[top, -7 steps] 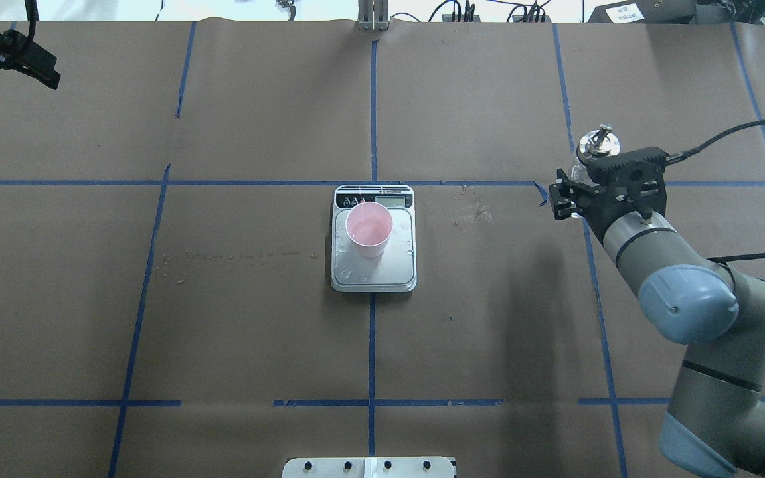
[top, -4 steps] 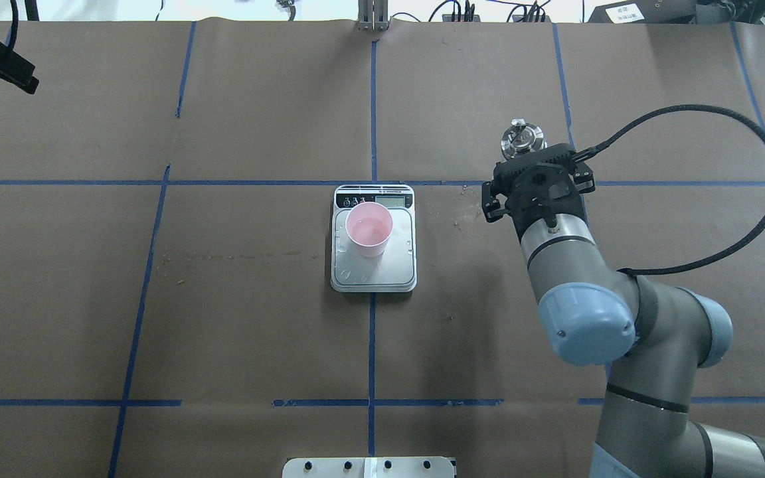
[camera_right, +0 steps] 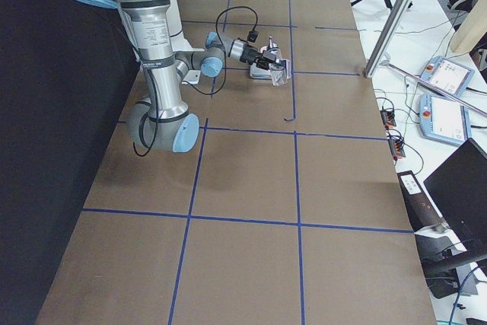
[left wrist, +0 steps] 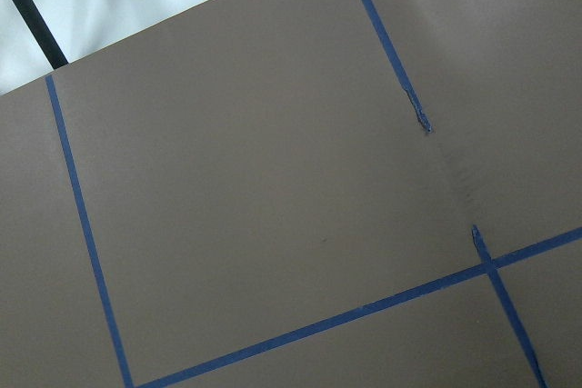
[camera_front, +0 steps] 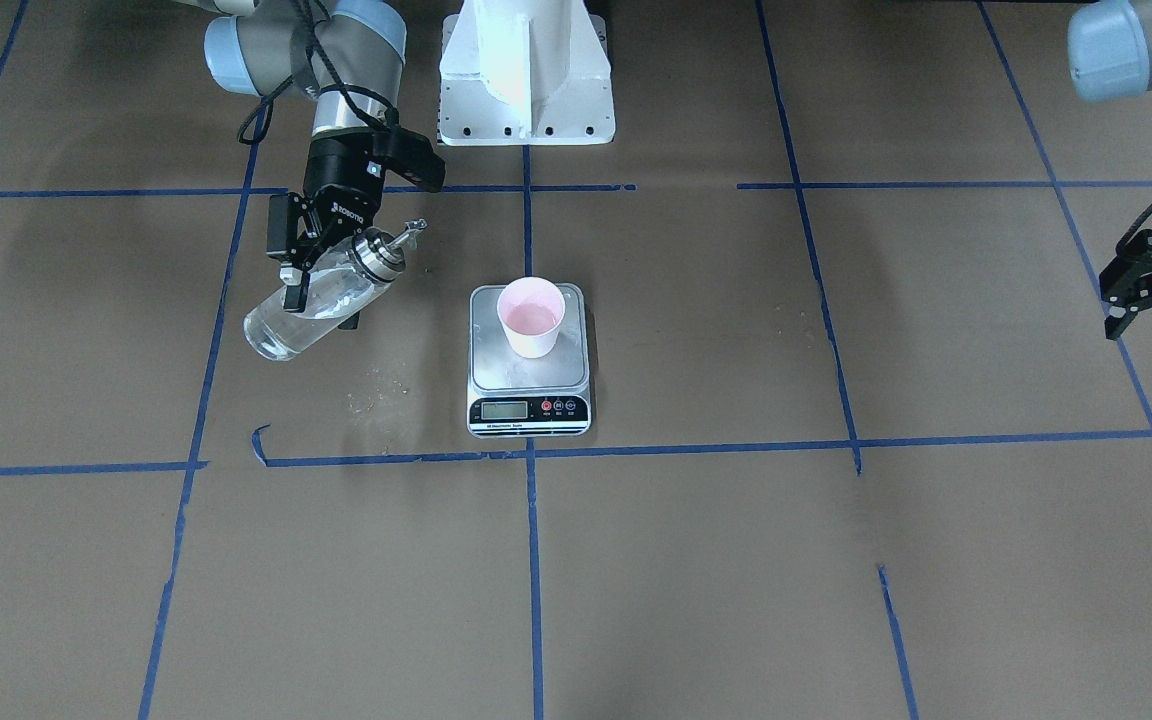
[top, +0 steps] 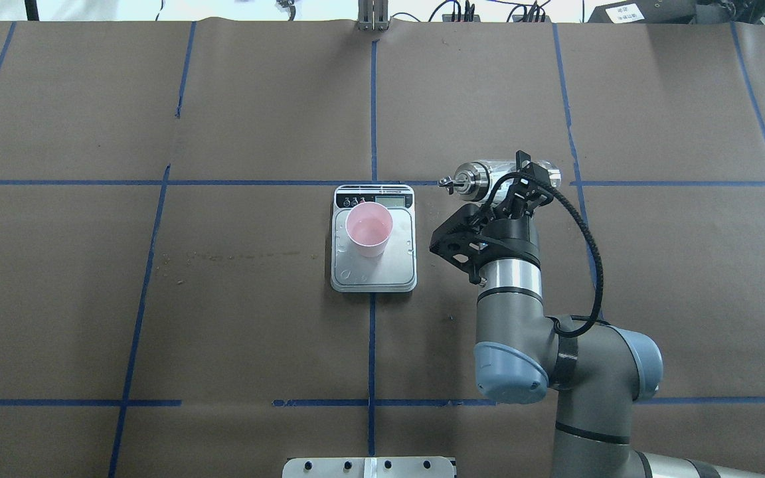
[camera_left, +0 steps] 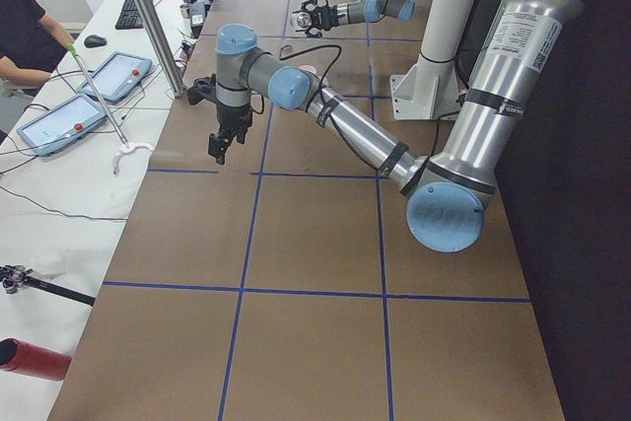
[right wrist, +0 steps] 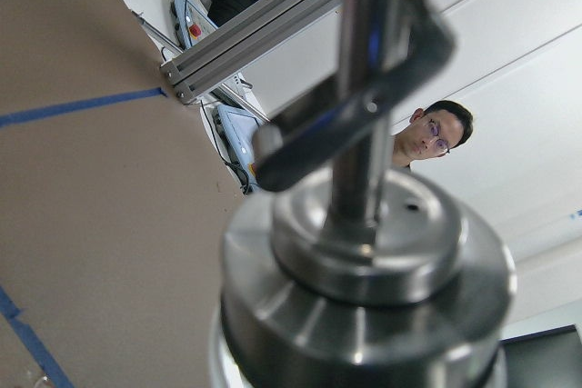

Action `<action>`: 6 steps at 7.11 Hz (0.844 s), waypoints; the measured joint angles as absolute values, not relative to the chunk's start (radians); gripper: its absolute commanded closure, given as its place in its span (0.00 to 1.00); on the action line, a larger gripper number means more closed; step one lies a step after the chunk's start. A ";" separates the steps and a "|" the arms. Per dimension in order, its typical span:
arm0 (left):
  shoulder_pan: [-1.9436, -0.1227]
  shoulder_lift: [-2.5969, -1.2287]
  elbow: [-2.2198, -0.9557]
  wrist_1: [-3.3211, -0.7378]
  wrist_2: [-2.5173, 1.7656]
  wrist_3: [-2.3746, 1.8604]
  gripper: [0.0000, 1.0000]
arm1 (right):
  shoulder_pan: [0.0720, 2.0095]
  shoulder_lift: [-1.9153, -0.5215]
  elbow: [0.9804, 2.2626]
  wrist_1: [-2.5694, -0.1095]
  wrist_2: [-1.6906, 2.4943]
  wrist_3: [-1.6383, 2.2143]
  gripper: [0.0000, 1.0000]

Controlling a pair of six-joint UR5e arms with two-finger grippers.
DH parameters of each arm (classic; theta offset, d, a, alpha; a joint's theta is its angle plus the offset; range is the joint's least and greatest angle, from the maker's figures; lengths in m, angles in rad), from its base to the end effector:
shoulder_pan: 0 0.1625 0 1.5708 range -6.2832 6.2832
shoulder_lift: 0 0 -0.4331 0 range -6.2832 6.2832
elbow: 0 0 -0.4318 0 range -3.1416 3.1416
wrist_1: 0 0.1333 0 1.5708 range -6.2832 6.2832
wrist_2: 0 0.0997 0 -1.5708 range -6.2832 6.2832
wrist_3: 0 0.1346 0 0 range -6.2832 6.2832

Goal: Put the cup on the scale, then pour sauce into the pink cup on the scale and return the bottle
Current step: 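Lift the bottle with the right gripper and move it over the cup, then tilt the bottle spout down into the pink cup with the right gripper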

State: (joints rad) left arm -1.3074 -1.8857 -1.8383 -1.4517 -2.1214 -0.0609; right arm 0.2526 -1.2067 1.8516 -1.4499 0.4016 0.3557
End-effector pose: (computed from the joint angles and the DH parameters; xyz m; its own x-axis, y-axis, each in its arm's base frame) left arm 0.1047 -0.6297 0.3949 0.7747 0.3942 -0.4944 -0.1861 0.8894 0.4176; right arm -0.5241 -0.4009 0.2765 0.9137 -0.1426 -0.3806 0.4051 0.2452 0.8808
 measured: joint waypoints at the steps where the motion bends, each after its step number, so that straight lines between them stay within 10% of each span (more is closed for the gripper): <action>1: -1.343 -1.852 -1.819 -1.489 -2.124 0.023 0.00 | 0.248 -1.189 1.847 -1.512 0.377 0.305 1.00; 6: -1.412 -1.703 -1.727 -1.716 -2.126 0.143 0.00 | 0.237 -1.103 1.801 -1.762 0.301 0.215 1.00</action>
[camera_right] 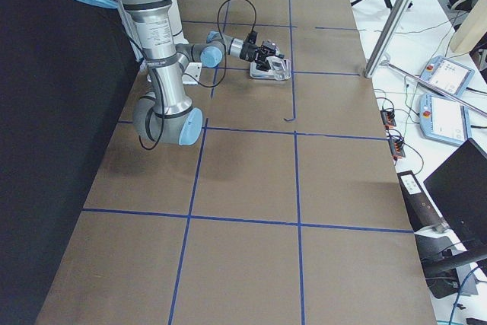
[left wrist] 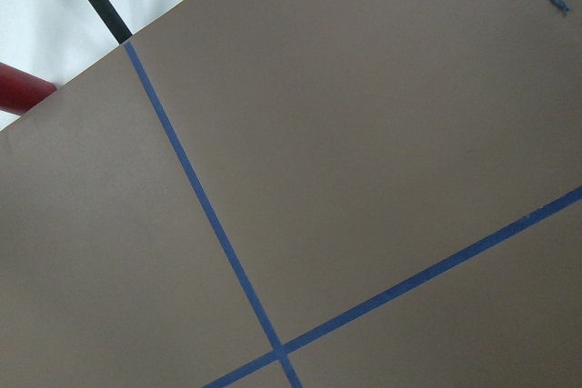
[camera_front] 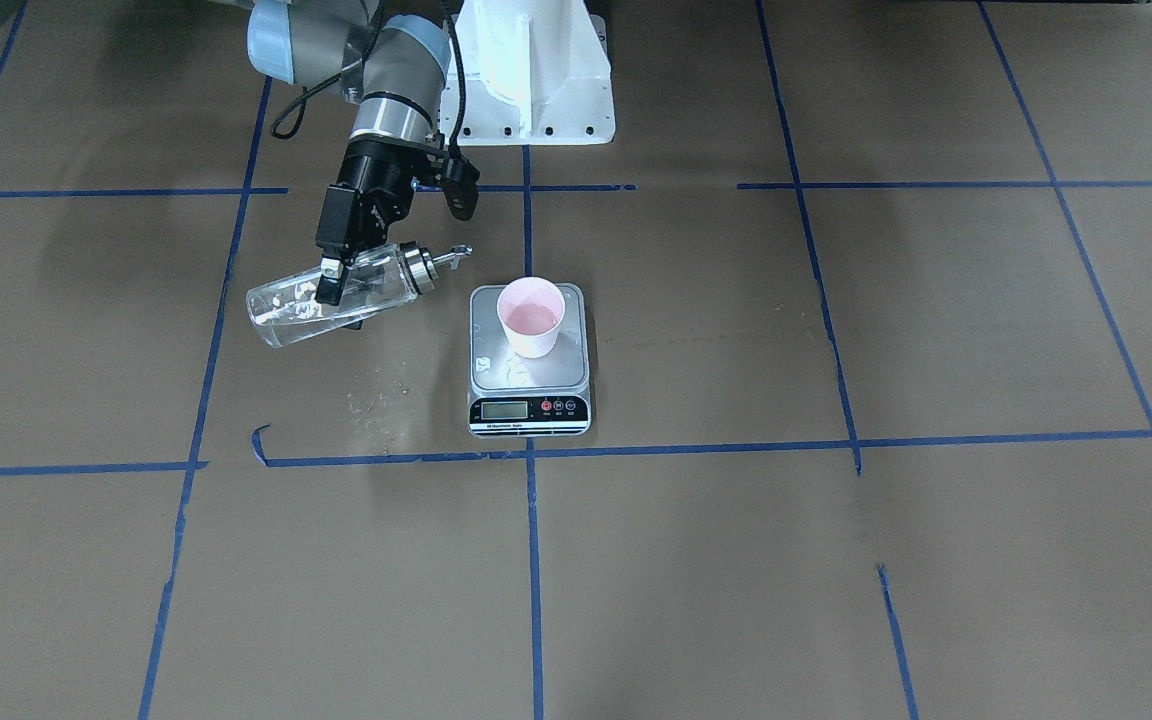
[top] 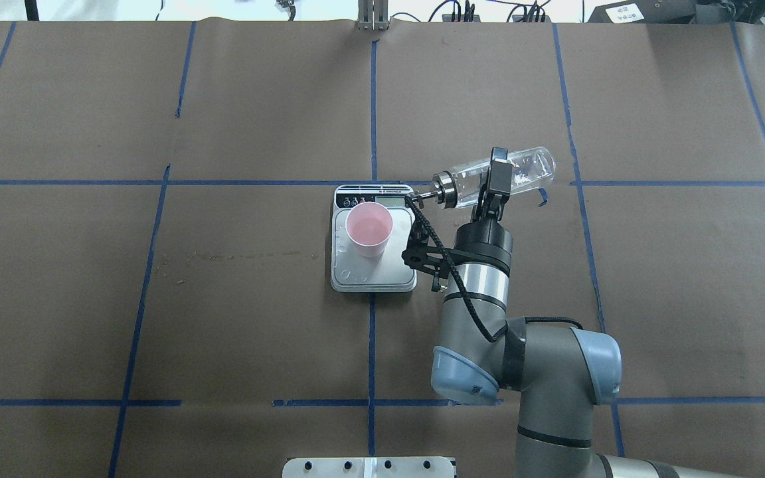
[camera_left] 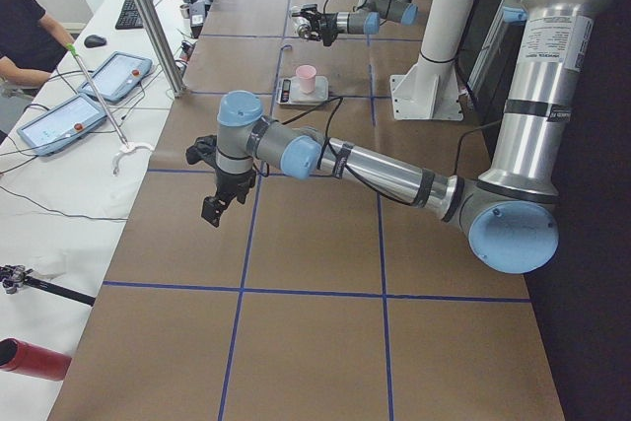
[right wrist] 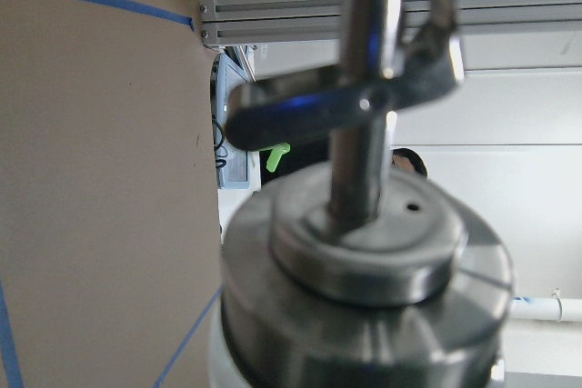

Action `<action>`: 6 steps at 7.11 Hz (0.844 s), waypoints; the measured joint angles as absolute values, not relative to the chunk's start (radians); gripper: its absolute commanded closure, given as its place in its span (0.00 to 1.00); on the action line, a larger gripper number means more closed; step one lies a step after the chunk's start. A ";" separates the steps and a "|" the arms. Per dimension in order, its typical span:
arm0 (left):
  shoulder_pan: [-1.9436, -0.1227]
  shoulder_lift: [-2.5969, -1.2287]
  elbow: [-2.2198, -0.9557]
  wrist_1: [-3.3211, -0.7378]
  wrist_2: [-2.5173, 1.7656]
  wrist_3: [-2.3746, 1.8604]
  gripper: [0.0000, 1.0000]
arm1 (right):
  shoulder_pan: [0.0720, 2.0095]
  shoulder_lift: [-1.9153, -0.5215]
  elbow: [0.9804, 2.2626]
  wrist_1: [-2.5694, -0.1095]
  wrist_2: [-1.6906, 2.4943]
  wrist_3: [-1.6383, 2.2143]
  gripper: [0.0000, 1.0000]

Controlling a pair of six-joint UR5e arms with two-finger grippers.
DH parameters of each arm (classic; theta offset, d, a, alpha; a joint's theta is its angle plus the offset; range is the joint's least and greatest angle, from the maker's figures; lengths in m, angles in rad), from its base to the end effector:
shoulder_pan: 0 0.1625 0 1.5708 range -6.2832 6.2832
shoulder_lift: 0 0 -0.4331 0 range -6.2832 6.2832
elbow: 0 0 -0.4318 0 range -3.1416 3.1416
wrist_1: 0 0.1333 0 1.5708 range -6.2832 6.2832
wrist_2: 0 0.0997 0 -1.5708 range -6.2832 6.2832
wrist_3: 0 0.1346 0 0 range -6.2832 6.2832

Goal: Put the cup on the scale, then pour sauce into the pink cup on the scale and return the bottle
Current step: 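Tilt the bottle spout down into the pink cup with the right gripper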

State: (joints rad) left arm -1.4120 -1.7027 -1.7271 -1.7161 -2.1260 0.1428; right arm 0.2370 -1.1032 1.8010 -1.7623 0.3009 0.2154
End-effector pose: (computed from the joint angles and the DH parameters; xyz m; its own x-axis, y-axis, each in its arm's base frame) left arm 0.0348 -0.6117 0.5310 0.7755 0.4769 -0.4137 -0.2565 0.8367 0.4839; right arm -0.5535 -0.4031 0.2582 0.6895 -0.1313 -0.7123 0.7194 0.2389 0.6523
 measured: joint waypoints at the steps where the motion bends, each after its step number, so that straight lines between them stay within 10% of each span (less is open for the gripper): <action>1: -1.419 -1.697 -1.720 -1.728 -2.126 0.144 0.00 | 0.237 -1.087 1.775 -1.781 0.280 0.187 1.00; 6: -1.435 -1.695 -1.683 -1.739 -2.125 0.153 0.00 | 0.236 -1.050 1.734 -1.790 0.232 -0.016 1.00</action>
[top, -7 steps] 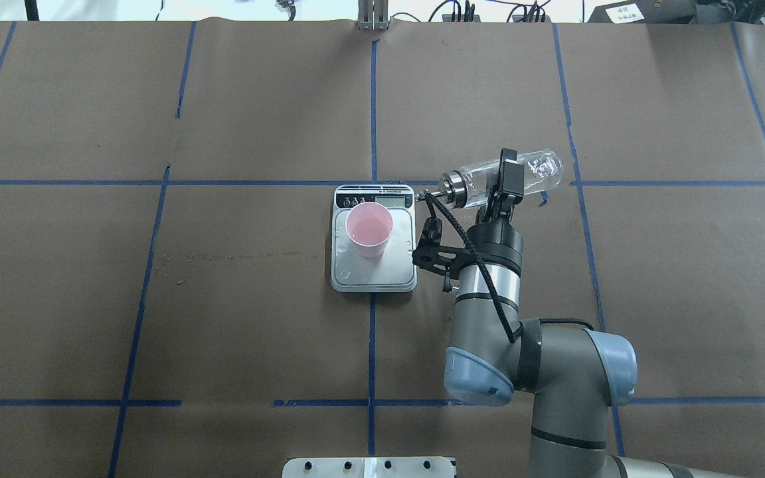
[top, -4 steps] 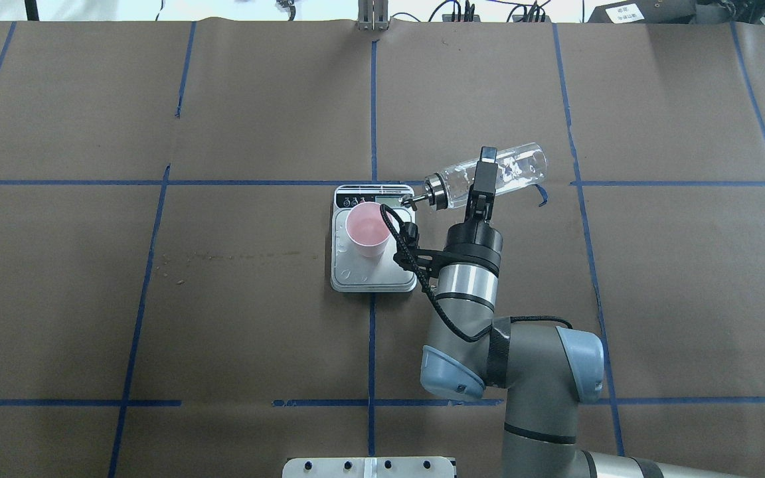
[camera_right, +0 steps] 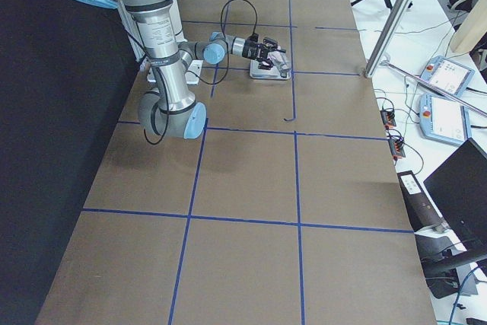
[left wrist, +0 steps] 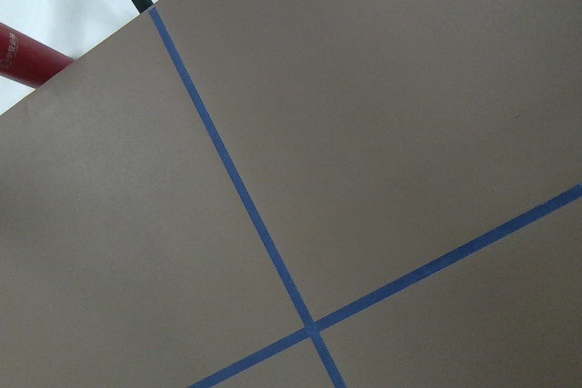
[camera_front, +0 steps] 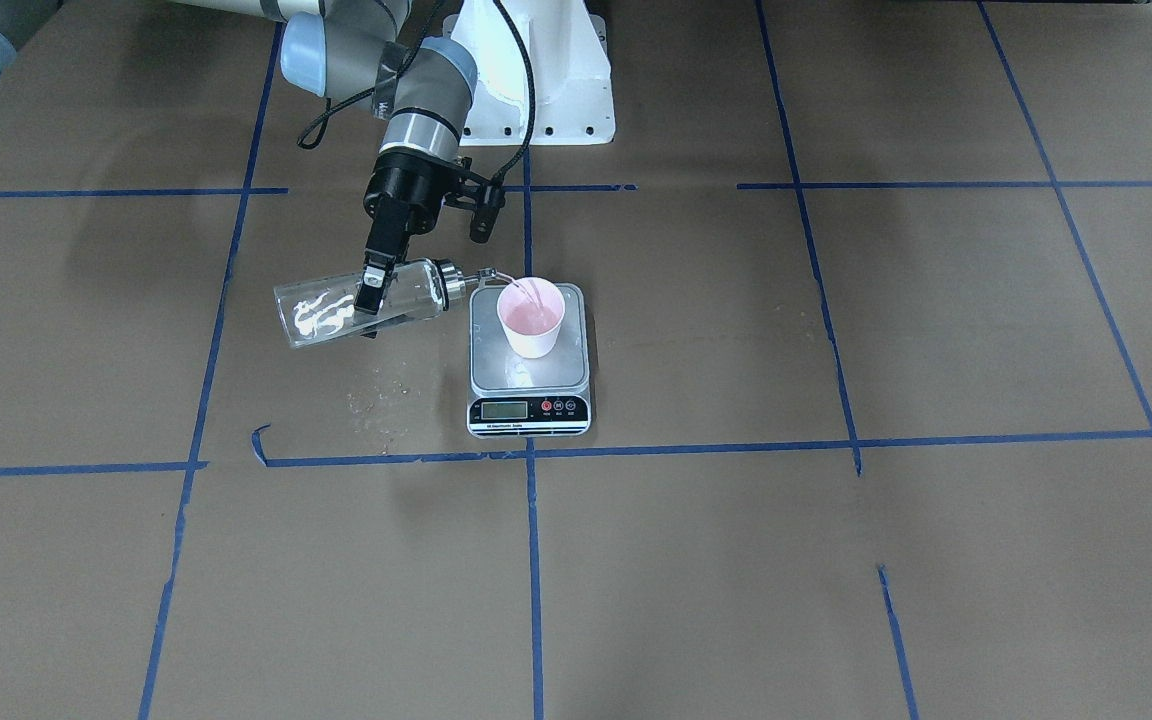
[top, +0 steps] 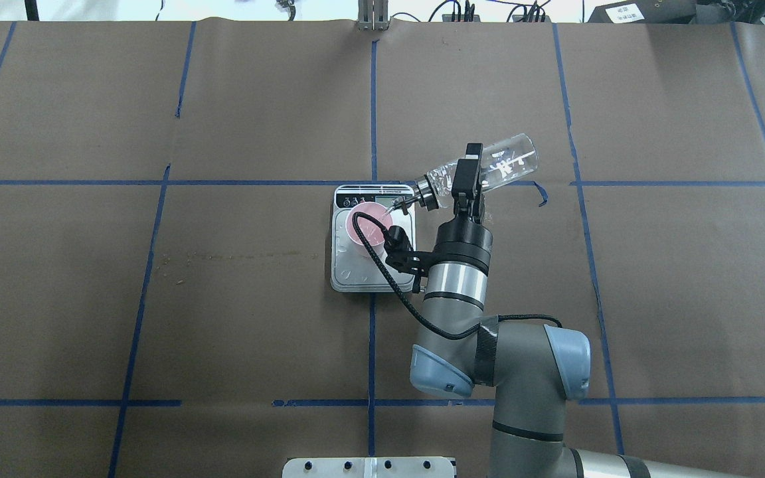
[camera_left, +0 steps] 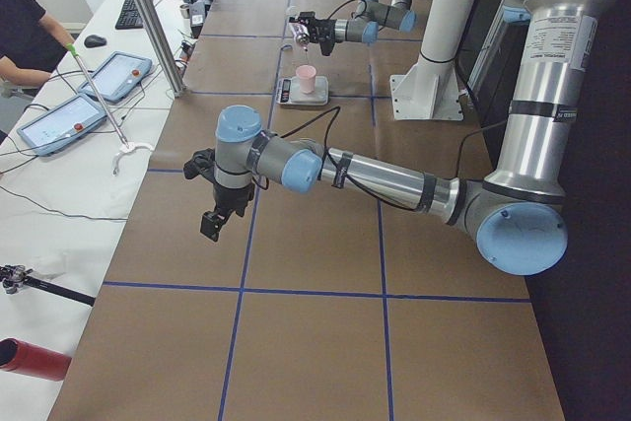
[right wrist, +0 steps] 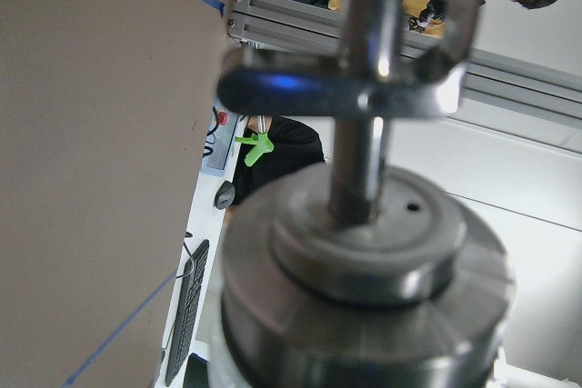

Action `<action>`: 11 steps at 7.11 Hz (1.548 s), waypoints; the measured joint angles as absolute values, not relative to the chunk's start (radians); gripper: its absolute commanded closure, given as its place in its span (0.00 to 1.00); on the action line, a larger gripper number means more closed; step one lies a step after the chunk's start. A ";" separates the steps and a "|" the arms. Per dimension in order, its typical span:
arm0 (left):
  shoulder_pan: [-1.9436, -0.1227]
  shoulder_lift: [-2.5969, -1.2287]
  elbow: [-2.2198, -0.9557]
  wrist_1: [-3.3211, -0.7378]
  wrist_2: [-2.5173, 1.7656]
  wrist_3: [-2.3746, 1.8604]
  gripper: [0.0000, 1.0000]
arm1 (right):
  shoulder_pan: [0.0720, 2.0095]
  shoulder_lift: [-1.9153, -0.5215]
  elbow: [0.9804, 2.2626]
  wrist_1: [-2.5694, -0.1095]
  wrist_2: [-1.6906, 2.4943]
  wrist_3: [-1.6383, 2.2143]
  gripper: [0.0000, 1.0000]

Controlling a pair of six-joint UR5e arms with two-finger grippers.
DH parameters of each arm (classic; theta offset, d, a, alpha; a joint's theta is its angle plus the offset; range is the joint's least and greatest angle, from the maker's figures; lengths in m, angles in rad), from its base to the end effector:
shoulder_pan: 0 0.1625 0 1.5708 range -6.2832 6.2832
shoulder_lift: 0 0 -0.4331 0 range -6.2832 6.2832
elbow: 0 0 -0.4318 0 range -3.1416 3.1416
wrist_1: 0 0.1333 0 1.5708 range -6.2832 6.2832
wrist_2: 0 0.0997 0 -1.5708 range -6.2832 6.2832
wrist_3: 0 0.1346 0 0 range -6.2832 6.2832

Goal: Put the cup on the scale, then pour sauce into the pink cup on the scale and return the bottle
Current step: 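Tilt the bottle spout down into the pink cup with the right gripper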

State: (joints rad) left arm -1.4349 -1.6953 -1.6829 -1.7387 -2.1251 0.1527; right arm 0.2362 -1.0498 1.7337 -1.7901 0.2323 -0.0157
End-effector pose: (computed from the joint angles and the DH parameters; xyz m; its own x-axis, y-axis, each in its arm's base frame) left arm 0.0208 -0.6131 0.5570 0.7859 0.4553 -0.4184 -0.2470 0.8515 0.4626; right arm -0.5733 -0.4098 0.2483 0.4641 -0.1251 -0.8769 0.8766 0.2073 0.4343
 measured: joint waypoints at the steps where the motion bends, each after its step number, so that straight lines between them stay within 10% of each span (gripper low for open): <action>1: -1.436 -1.696 -1.674 -1.747 -2.125 0.154 0.00 | 0.236 -1.047 1.728 -1.790 0.216 -0.057 1.00; 11: -1.446 -1.703 -1.617 -1.824 -2.126 0.153 0.00 | 0.240 -1.043 1.703 -1.561 0.345 0.074 1.00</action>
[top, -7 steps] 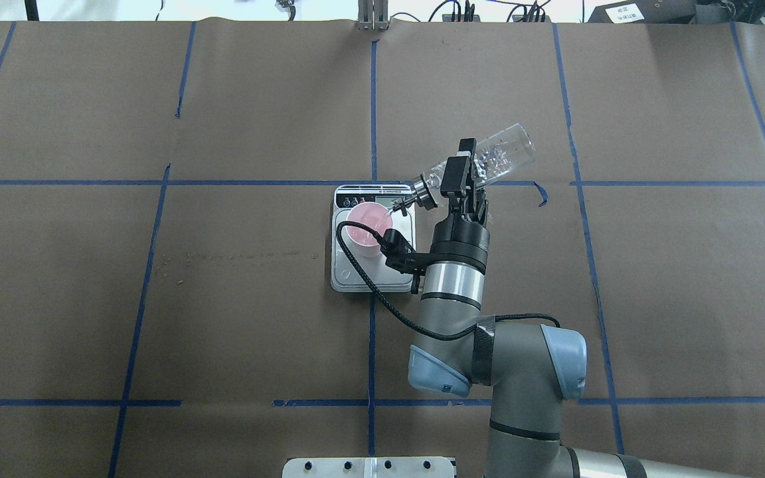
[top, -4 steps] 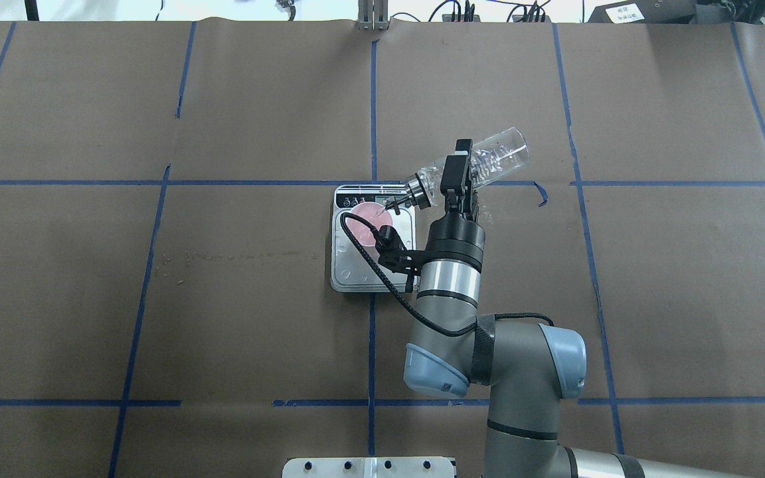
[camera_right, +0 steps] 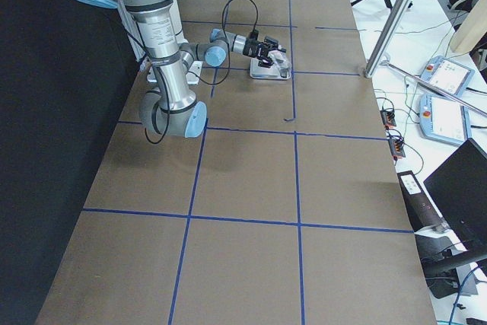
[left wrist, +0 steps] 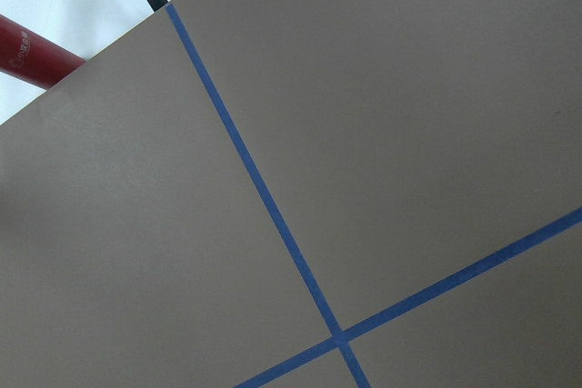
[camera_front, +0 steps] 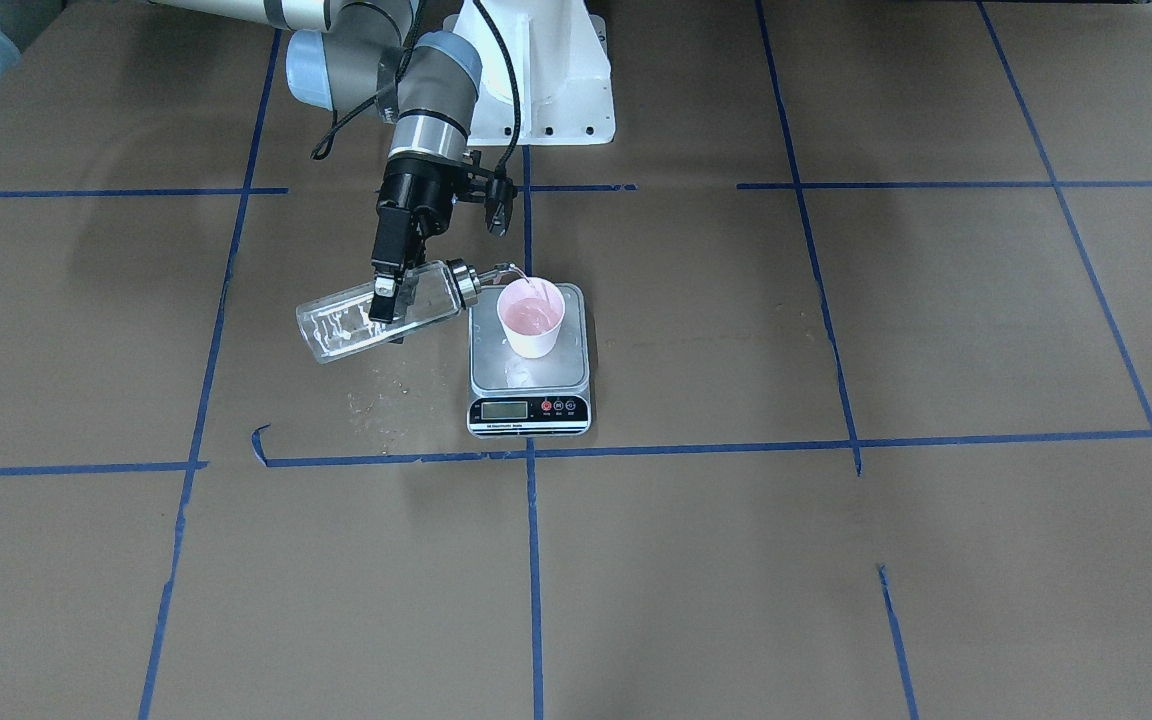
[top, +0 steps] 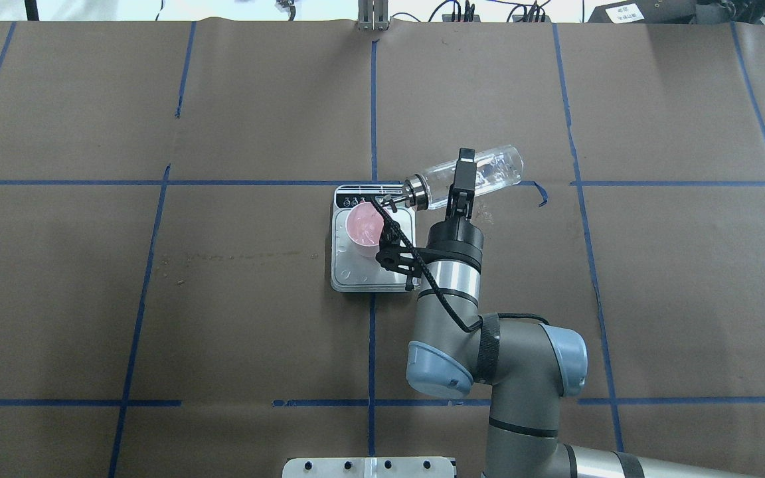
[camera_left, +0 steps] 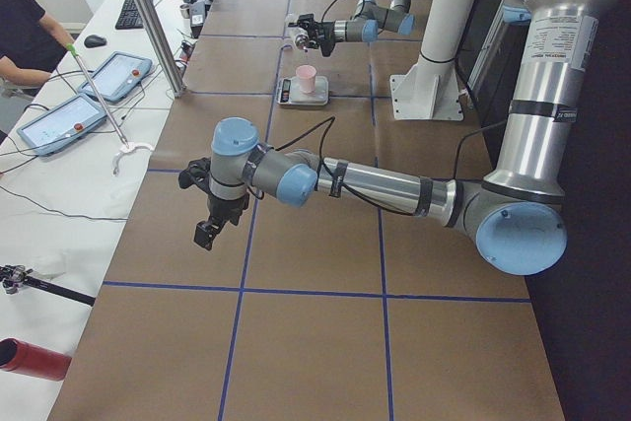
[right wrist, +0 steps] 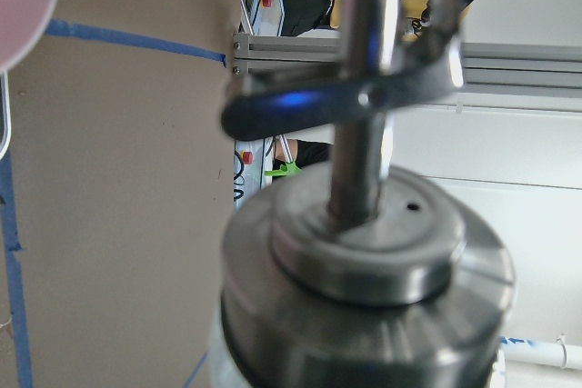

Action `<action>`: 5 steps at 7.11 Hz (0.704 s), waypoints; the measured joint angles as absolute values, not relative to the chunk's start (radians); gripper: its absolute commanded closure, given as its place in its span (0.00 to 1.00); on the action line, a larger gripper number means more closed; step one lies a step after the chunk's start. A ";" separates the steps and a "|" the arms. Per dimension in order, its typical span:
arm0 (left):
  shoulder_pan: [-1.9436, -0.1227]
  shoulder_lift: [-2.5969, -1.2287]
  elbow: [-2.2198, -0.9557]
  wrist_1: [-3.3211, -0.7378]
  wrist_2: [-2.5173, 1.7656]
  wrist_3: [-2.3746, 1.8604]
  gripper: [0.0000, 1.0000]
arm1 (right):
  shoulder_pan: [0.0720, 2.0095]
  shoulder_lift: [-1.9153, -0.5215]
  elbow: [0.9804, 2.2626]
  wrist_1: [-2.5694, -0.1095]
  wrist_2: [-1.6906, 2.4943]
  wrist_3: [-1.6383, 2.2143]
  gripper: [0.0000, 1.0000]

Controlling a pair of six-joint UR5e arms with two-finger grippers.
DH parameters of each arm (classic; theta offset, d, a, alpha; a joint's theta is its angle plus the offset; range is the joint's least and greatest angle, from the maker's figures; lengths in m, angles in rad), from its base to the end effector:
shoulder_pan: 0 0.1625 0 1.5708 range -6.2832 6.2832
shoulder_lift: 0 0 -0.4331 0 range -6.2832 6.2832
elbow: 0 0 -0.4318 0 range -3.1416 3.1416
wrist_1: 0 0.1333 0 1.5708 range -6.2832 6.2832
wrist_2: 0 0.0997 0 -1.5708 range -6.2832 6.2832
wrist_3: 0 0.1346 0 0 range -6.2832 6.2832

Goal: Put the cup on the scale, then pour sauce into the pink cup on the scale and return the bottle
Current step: 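Tilt the bottle upright and carry it back with the right gripper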

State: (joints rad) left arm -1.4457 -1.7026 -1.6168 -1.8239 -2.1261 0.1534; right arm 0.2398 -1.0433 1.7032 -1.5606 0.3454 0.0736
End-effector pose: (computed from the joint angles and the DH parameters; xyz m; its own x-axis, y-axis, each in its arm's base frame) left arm 0.0155 -0.6232 0.5777 0.7887 0.4585 -0.4096 -0.2367 0.8413 0.4860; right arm -0.5848 -0.4106 0.2458 0.7023 -0.1759 -0.6898 0.7116 0.1996 0.6736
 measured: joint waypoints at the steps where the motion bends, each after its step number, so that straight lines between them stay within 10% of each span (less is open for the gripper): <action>1: -1.446 -1.703 -1.617 -1.824 -2.126 0.153 0.00 | 0.243 -1.045 1.705 -1.512 0.378 0.137 1.00; 5: -1.452 -1.677 -1.614 -1.822 -2.127 0.149 0.00 | 0.270 -1.132 1.789 -1.265 0.503 0.457 1.00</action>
